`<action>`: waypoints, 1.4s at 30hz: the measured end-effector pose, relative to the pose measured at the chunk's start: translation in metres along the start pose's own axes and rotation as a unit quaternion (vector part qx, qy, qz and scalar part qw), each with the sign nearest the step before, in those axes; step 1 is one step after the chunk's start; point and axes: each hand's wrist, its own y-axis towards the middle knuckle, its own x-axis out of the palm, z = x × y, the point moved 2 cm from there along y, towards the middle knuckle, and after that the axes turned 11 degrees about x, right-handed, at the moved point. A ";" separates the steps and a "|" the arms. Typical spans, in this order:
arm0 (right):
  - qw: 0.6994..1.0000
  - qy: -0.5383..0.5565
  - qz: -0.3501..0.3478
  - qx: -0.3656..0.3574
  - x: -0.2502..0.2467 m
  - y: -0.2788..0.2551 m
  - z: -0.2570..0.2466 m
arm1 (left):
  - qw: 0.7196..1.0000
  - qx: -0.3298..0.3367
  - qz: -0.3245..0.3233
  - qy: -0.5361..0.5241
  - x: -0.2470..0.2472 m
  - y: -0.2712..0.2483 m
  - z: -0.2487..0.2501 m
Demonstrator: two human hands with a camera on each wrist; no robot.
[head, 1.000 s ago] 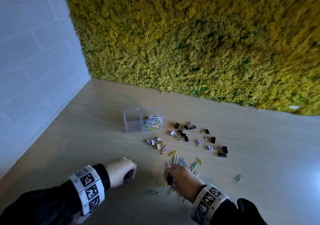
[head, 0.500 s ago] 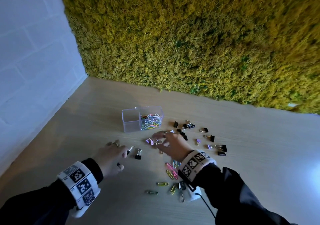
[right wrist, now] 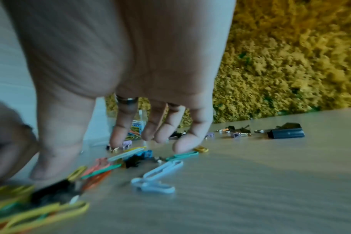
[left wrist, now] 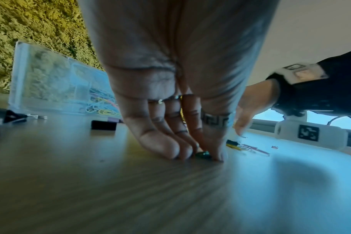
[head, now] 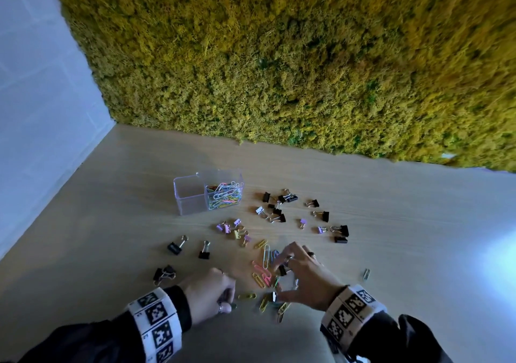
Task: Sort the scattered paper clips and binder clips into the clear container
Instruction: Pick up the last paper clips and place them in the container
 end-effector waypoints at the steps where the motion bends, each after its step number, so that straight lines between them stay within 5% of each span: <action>1: 0.999 -0.036 -0.005 -0.007 0.003 -0.003 -0.002 | 1.000 -0.001 0.004 0.011 0.001 0.000 -0.001; 8: 0.995 -0.086 0.020 -0.045 0.015 -0.002 -0.010 | 0.997 0.006 0.022 -0.067 0.003 0.003 -0.009; 13: 0.997 0.051 -0.019 -0.062 0.008 -0.007 -0.011 | 0.993 -0.005 0.055 -0.104 -0.006 -0.001 -0.019; 17: 0.968 0.210 0.128 0.042 -0.029 0.016 0.032 | 0.993 -0.012 0.067 -0.092 -0.008 0.000 -0.013; 22: 0.966 0.154 0.139 0.157 -0.046 0.048 0.066 | 0.992 0.016 0.097 -0.074 -0.012 0.023 -0.004; 25: 0.979 0.083 0.167 0.081 -0.042 0.041 0.055 | 0.994 0.033 0.092 -0.052 -0.017 0.040 0.005; 29: 0.998 0.004 0.045 -0.035 -0.018 0.026 0.023 | 0.996 0.057 0.068 -0.025 -0.025 0.058 0.019; 35: 0.999 0.000 0.020 -0.029 -0.009 0.030 0.019 | 0.995 0.086 0.031 0.028 -0.024 0.084 0.031; 42: 0.983 0.061 0.163 0.066 -0.032 0.025 0.046 | 0.994 0.081 0.063 -0.034 -0.018 0.077 0.018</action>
